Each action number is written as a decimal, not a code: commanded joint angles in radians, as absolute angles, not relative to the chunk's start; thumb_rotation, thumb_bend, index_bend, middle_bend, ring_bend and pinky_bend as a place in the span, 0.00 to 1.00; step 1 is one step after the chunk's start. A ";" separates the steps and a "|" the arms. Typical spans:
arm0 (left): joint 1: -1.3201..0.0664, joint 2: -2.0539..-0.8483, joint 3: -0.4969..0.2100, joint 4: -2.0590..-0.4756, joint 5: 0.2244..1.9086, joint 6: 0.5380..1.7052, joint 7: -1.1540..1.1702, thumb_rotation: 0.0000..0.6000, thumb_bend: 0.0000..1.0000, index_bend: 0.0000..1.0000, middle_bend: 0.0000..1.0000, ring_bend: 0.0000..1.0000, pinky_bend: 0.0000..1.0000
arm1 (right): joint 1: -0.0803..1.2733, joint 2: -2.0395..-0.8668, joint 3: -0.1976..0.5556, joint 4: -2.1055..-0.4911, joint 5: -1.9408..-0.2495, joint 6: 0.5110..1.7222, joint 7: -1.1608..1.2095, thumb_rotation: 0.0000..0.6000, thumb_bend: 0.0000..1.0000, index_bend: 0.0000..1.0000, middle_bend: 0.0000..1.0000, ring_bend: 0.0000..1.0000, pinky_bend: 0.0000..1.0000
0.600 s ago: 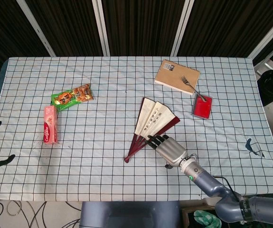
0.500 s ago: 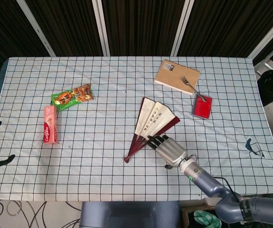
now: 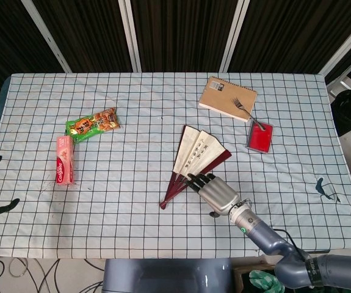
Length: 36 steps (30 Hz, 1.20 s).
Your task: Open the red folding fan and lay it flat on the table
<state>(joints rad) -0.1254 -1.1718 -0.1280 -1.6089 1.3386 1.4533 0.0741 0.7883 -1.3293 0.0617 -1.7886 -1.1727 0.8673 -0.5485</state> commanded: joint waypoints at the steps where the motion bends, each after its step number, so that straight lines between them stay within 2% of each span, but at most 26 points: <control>1: -0.125 -1.171 -0.129 -1.609 1.338 1.454 0.073 1.00 0.01 0.00 0.00 0.00 0.00 | 0.790 -1.338 0.065 -1.779 -1.165 0.872 -0.547 1.00 0.05 0.00 0.00 0.09 0.20; 8: -0.127 -1.169 -0.130 -1.611 1.330 1.446 0.071 1.00 0.01 0.00 0.00 0.00 0.00 | 0.803 -1.369 0.075 -1.740 -1.131 0.872 -0.555 1.00 0.07 0.00 0.01 0.09 0.20; 11: -0.128 -1.169 -0.132 -1.613 1.322 1.442 0.074 1.00 0.01 0.00 0.00 0.00 0.00 | 0.811 -1.390 0.087 -1.712 -1.119 0.875 -0.551 1.00 0.09 0.00 0.08 0.16 0.24; 14: -0.129 -1.169 -0.135 -1.614 1.313 1.438 0.076 1.00 0.01 0.00 0.00 0.00 0.00 | 0.821 -1.412 0.096 -1.676 -1.117 0.878 -0.553 1.00 0.12 0.02 0.22 0.31 0.37; 16: -0.129 -1.170 -0.138 -1.615 1.305 1.436 0.079 1.00 0.01 0.00 0.00 0.00 0.00 | 0.828 -1.431 0.104 -1.646 -1.123 0.883 -0.551 1.00 0.13 0.08 0.39 0.49 0.53; 19: -0.130 -1.172 -0.142 -1.616 1.287 1.430 0.089 1.00 0.01 0.00 0.00 0.00 0.00 | 0.851 -1.475 0.120 -1.590 -1.116 0.858 -0.528 1.00 0.15 0.15 0.62 0.71 0.70; 25: -0.132 -1.173 -0.147 -1.621 1.268 1.426 0.101 1.00 0.01 0.00 0.00 0.00 0.00 | 0.870 -1.533 0.121 -1.515 -1.122 0.844 -0.506 1.00 0.19 0.26 0.81 0.88 0.81; 31: -0.133 -1.173 -0.150 -1.622 1.262 1.423 0.100 1.00 0.01 0.00 0.00 0.00 0.00 | 0.875 -1.564 0.125 -1.472 -1.121 0.846 -0.491 1.00 0.23 0.36 0.85 0.92 0.84; 36: -0.134 -1.171 -0.150 -1.622 1.258 1.419 0.098 1.00 0.01 0.00 0.00 0.00 0.00 | 0.874 -1.575 0.126 -1.453 -1.122 0.851 -0.481 1.00 0.24 0.39 0.85 0.92 0.84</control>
